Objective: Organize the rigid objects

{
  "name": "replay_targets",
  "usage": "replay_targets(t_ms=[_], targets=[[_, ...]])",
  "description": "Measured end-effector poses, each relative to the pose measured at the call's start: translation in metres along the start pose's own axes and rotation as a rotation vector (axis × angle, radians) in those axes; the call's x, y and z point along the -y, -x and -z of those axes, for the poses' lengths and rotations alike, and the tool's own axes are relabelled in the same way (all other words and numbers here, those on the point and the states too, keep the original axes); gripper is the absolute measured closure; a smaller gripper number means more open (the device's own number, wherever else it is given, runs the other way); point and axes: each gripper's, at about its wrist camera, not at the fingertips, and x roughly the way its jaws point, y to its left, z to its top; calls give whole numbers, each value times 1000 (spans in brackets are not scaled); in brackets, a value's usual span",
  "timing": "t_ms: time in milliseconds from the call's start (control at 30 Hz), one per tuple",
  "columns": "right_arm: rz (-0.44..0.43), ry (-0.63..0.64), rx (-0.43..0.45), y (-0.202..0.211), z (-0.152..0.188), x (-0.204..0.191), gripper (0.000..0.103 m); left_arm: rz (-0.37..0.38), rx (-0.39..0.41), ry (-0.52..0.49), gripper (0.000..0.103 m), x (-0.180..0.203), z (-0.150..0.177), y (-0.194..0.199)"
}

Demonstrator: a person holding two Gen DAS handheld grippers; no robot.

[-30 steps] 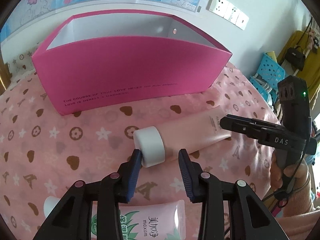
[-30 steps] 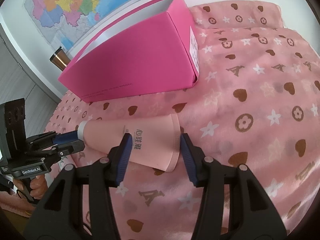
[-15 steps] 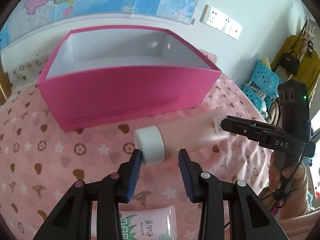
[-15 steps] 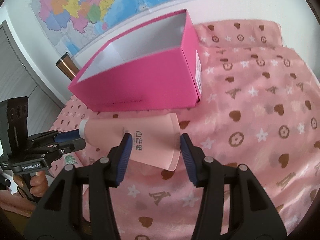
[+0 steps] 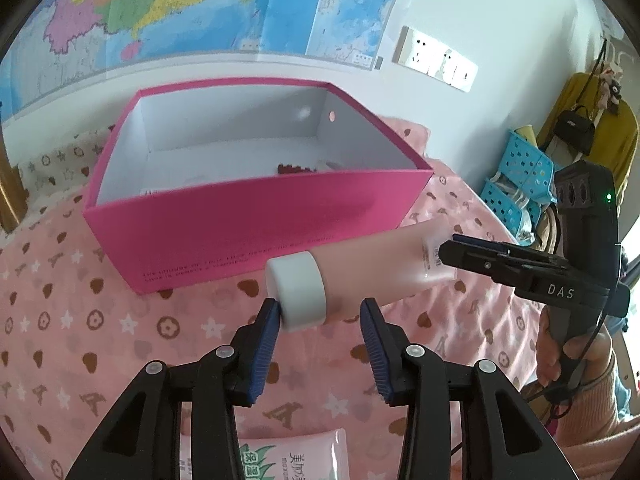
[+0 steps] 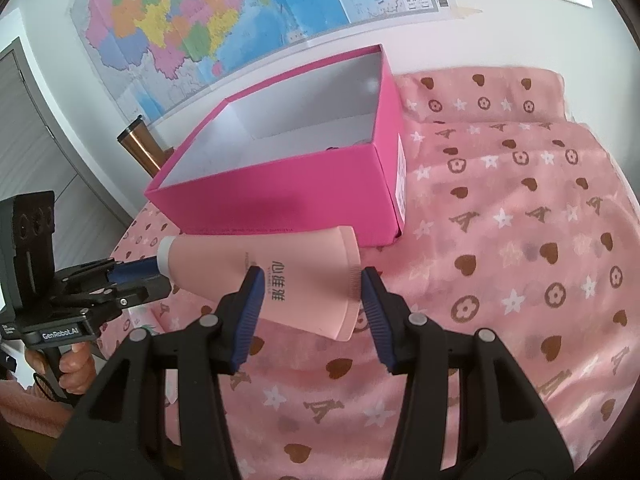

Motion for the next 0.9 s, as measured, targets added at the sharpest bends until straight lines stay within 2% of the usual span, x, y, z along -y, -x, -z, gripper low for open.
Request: replay_targets(t_ms=[900], targets=[[-5, 50, 76, 14, -39, -8, 51, -3, 77, -20, 62, -8, -43, 5]])
